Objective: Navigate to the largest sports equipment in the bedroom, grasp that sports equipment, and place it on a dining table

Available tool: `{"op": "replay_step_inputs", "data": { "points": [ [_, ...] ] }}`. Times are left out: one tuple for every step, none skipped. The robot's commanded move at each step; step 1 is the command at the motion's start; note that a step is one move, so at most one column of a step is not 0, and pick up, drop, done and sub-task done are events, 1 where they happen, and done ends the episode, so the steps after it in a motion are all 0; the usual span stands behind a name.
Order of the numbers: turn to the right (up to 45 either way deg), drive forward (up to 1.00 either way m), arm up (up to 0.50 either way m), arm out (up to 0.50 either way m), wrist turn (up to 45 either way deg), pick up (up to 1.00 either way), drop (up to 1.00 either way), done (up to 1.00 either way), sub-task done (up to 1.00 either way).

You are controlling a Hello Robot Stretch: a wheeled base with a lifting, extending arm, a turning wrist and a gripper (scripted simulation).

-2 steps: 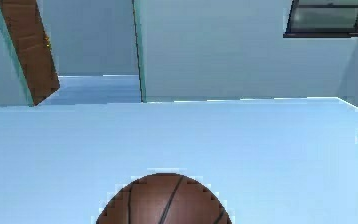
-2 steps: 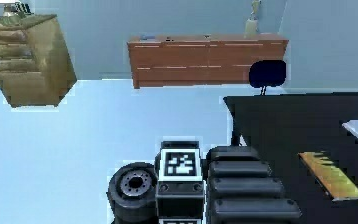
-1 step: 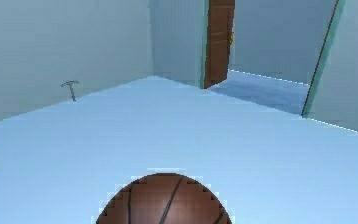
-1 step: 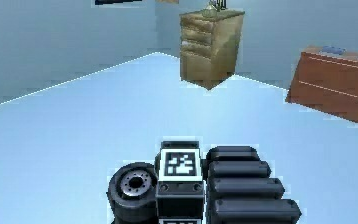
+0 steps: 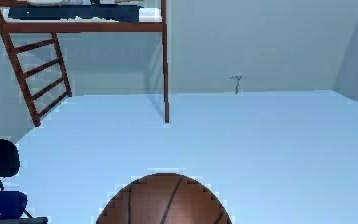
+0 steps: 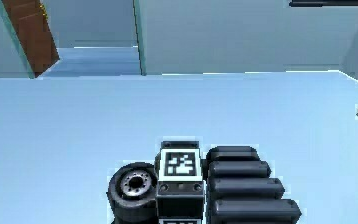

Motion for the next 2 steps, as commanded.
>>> {"op": "replay_step_inputs", "data": {
  "points": [
    [-27.0,0.0,0.0,0.0,0.0,0.0,0.0,0.0,0.0],
    [45.0,0.0,0.0,0.0,0.0,0.0,0.0,0.0,0.0]
  ]
}}
